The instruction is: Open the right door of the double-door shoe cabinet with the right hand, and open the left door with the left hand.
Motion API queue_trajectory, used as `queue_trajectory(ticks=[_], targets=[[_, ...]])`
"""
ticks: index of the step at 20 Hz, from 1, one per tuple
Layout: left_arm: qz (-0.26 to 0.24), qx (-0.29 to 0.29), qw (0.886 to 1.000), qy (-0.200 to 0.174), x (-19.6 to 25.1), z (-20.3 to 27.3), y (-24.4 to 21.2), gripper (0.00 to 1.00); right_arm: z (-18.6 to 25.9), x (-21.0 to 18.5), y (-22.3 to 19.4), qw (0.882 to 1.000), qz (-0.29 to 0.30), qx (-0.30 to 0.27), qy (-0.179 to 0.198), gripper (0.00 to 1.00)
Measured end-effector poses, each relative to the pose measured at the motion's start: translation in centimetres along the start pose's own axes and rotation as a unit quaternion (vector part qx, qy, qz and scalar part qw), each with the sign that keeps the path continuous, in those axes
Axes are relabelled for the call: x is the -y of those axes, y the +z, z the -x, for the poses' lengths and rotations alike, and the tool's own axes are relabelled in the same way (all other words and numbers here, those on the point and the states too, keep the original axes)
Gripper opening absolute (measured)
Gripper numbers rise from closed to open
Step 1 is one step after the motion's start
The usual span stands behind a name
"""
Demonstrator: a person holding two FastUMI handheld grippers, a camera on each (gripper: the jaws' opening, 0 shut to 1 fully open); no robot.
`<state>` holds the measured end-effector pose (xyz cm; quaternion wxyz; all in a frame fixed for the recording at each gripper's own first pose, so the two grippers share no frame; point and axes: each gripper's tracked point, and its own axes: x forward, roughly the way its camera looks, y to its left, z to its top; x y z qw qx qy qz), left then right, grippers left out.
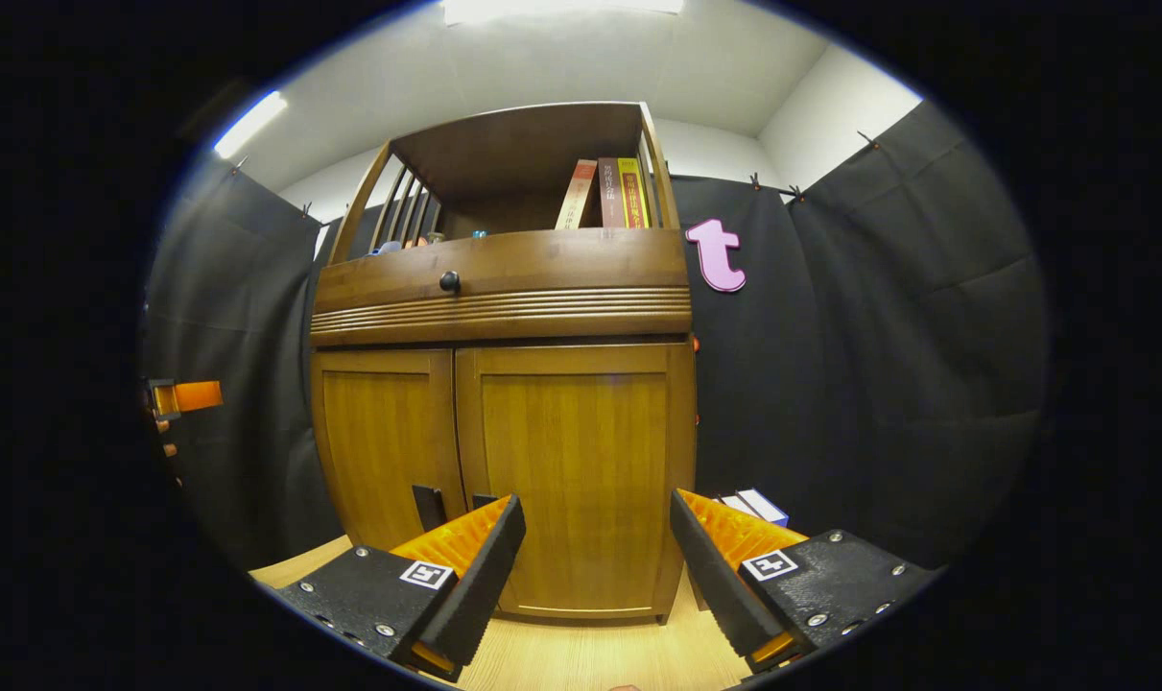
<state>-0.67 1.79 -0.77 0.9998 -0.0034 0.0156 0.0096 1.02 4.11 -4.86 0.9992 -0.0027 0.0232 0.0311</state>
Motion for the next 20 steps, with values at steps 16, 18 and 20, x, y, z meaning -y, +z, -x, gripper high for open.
queue_trajectory(ticks=[16,18,20], targets=[[-0.007,-0.007,1.000,0.017,-2.0,-0.1,-0.8,0.96,-7.3,-9.8,-10.1,0.998,0.007,-0.008,0.060,0.94],[-0.003,-0.006,1.000,0.019,-2.2,0.0,-0.8,0.97,-8.4,-10.7,-11.1,0.998,0.010,-0.012,0.064,1.00],[0.001,-0.002,1.000,0.021,-2.5,0.1,-0.6,0.99,-9.5,-11.3,-11.8,0.997,0.007,-0.016,0.072,0.94]])
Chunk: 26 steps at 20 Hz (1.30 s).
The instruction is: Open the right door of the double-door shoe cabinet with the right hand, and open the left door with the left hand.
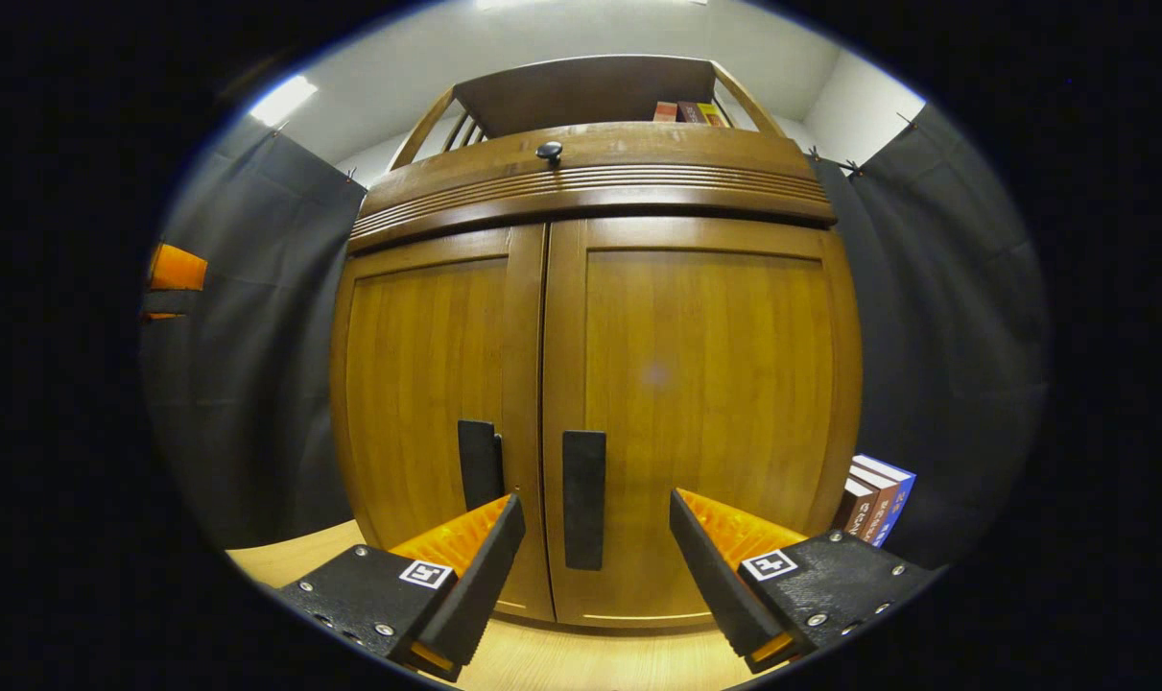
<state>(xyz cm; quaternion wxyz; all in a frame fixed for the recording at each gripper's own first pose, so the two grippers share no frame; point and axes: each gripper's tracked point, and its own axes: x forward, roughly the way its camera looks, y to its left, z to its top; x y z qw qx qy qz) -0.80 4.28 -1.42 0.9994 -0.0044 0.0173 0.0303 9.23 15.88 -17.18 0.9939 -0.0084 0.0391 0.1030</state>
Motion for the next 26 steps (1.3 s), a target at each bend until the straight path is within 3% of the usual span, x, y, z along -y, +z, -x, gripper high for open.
queue_trajectory(ticks=[3,4,5,6,7,8,9,11,12,13,14,15,21,22,23,24,26], targets=[[0.000,-0.002,1.000,0.002,-0.3,-0.1,-0.3,0.96,-1.8,0.0,-1.5,1.000,0.000,-0.014,-0.004,0.91],[-0.001,-0.002,1.000,0.002,-0.4,-0.1,-0.3,0.96,-2.6,-0.1,-1.8,1.000,-0.001,-0.020,-0.007,0.86],[-0.003,-0.003,1.000,0.003,-0.5,-0.2,-0.4,0.96,-3.3,-0.1,-2.2,1.000,-0.005,-0.027,-0.009,0.72],[-0.004,-0.002,1.000,0.003,-0.5,-0.2,-0.3,0.96,-4.0,0.1,-2.5,0.999,-0.012,-0.033,-0.011,0.79],[-0.006,-0.001,1.000,0.003,-0.5,-0.3,-0.4,0.95,-4.6,0.2,-2.9,0.999,-0.019,-0.039,-0.013,0.78],[-0.007,0.001,1.000,0.005,-0.6,-0.3,-0.3,0.95,-5.1,0.4,-3.2,0.999,-0.024,-0.044,-0.014,0.63],[-0.009,0.003,1.000,0.007,-0.7,-0.3,-0.2,0.95,-5.7,0.6,-3.6,0.998,-0.026,-0.049,-0.017,0.72],[-0.011,0.003,1.000,0.007,-0.7,-0.4,-0.3,0.95,-6.5,0.7,-4.3,0.998,-0.031,-0.058,-0.018,0.55],[-0.012,0.002,1.000,0.006,-0.7,-0.4,-0.3,0.96,-6.9,0.7,-4.6,0.997,-0.035,-0.062,-0.017,0.64],[-0.012,0.001,1.000,0.005,-0.8,-0.4,-0.5,0.96,-7.2,0.6,-4.8,0.997,-0.040,-0.065,-0.017,0.62],[-0.013,0.000,1.000,0.006,-0.9,-0.4,-0.5,0.96,-7.5,0.5,-5.0,0.997,-0.045,-0.069,-0.016,0.47],[-0.014,0.000,1.000,0.006,-0.9,-0.4,-0.6,0.97,-7.8,0.4,-5.1,0.996,-0.048,-0.072,-0.016,0.55],[-0.012,-0.003,1.000,0.007,-1.0,-0.5,-0.8,0.97,-8.4,0.1,-5.7,0.995,-0.061,-0.080,-0.015,0.39],[-0.012,-0.003,1.000,0.007,-1.0,-0.5,-0.7,0.95,-8.3,0.1,-5.7,0.995,-0.059,-0.079,-0.015,0.27],[-0.012,-0.001,1.000,0.007,-1.0,-0.4,-0.6,0.95,-8.3,0.0,-5.7,0.995,-0.056,-0.078,-0.015,0.27],[-0.013,0.001,1.000,0.007,-1.0,-0.4,-0.5,0.95,-8.3,0.0,-5.6,0.996,-0.052,-0.077,-0.015,0.36],[-0.015,-0.001,1.000,0.010,-1.1,-0.2,-0.5,0.96,-8.0,0.0,-5.7,0.996,-0.049,-0.075,-0.019,0.33]])
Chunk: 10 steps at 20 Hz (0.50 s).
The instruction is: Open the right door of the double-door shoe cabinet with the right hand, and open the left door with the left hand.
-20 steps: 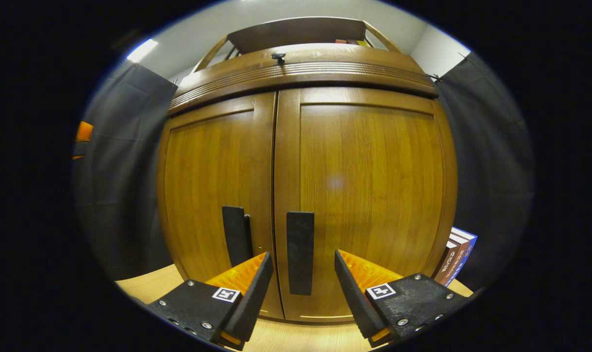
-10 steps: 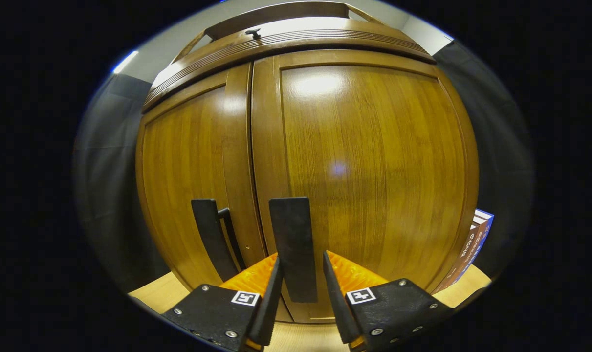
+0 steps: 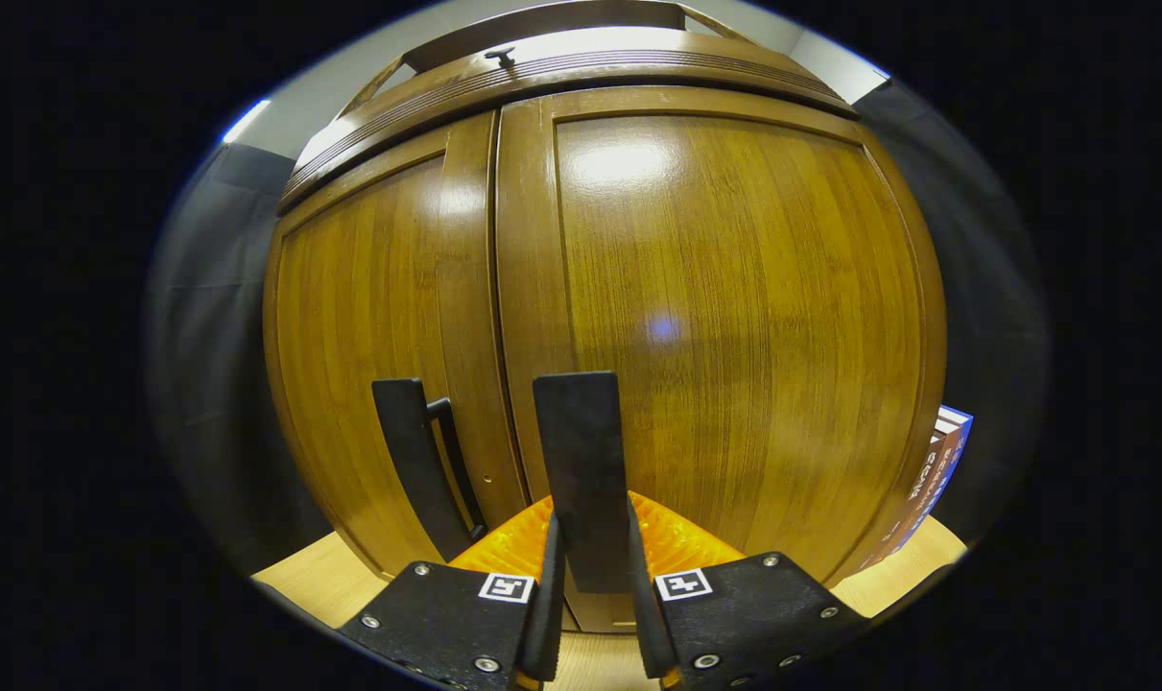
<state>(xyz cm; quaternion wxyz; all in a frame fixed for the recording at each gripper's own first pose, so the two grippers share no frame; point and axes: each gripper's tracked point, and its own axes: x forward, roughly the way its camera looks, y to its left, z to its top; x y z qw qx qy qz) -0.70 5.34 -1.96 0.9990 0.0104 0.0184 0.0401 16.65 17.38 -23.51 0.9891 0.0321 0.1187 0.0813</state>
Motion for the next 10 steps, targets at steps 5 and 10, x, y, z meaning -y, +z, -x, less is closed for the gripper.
queue_trajectory(ticks=[5,10], targets=[[-0.005,0.004,1.000,0.003,-0.1,0.3,0.4,0.99,1.2,0.1,-0.1,1.000,0.005,0.001,-0.003,0.29],[-0.002,0.010,1.000,0.004,0.0,0.5,0.6,0.98,3.2,0.1,-0.1,1.000,0.011,0.005,0.006,0.27]])
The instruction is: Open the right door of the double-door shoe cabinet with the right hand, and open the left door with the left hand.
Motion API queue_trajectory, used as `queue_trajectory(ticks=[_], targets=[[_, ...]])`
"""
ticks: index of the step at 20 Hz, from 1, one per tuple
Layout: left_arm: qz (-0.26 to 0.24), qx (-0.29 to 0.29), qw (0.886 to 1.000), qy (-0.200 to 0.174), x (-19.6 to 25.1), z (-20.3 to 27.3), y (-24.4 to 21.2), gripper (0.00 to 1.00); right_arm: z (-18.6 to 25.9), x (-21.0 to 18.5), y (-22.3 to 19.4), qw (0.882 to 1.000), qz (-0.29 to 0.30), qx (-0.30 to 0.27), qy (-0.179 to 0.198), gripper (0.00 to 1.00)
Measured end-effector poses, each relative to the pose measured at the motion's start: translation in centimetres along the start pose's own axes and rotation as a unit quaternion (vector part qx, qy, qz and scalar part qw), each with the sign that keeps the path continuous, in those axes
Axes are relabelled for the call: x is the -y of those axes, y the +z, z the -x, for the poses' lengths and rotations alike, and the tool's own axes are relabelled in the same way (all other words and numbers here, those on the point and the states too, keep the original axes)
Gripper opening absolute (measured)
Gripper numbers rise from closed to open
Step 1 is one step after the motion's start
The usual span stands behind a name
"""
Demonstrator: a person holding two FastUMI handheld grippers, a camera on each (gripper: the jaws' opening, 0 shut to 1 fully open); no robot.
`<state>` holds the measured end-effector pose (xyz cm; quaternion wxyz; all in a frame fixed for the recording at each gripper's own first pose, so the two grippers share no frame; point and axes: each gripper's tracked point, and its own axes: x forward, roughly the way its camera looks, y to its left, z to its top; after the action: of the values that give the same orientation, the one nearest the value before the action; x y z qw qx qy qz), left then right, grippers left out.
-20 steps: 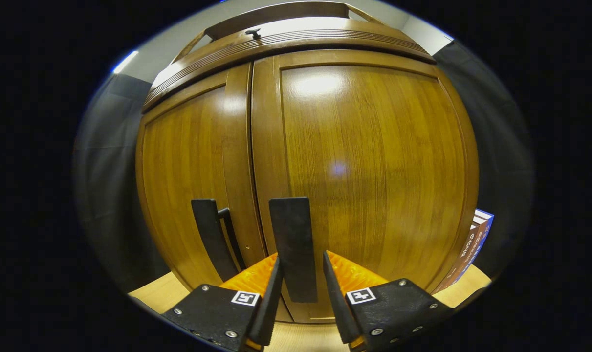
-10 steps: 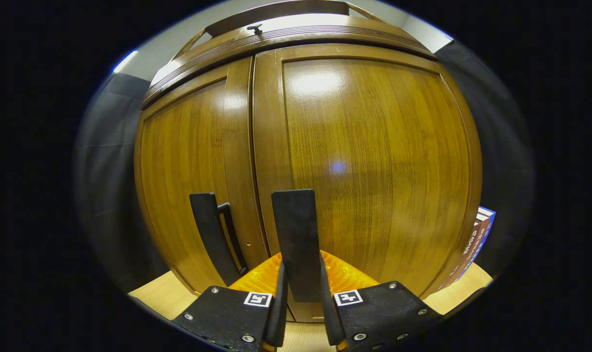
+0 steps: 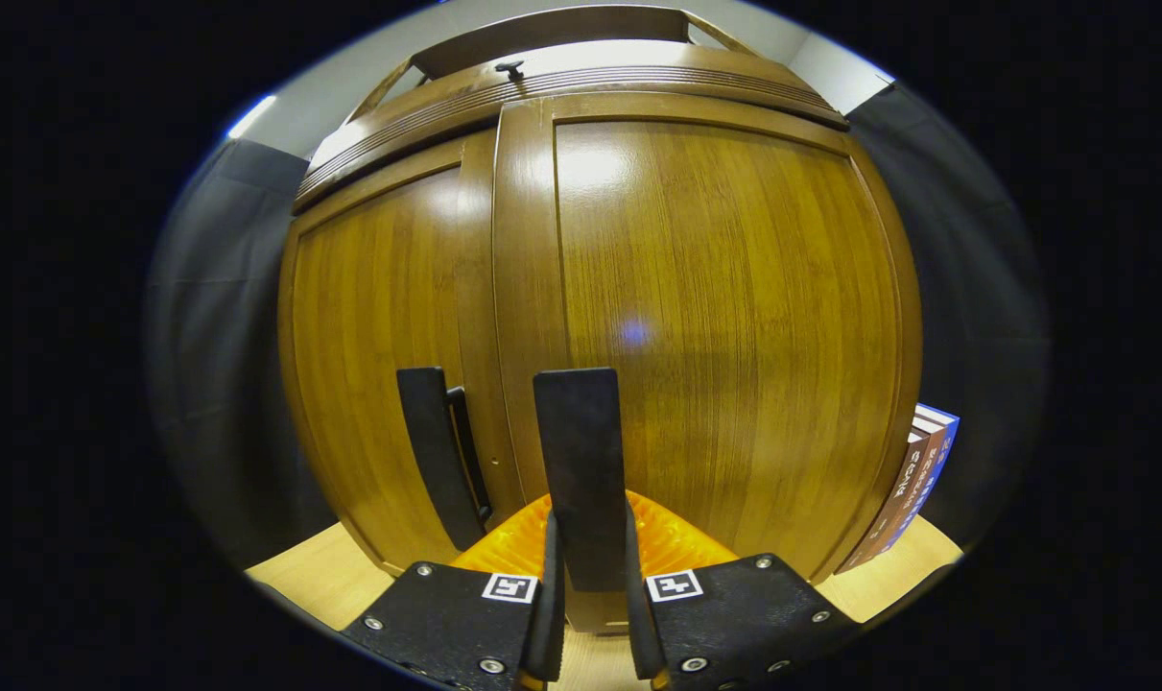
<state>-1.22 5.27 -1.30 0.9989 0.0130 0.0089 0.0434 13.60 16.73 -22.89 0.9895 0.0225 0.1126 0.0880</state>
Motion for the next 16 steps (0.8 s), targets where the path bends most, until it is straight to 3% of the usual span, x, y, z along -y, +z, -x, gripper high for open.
queue_trajectory(ticks=[16], targets=[[-0.001,-0.003,1.000,-0.014,0.2,0.3,-0.2,0.96,9.0,2.2,-0.3,1.000,0.016,0.022,0.007,0.27]])
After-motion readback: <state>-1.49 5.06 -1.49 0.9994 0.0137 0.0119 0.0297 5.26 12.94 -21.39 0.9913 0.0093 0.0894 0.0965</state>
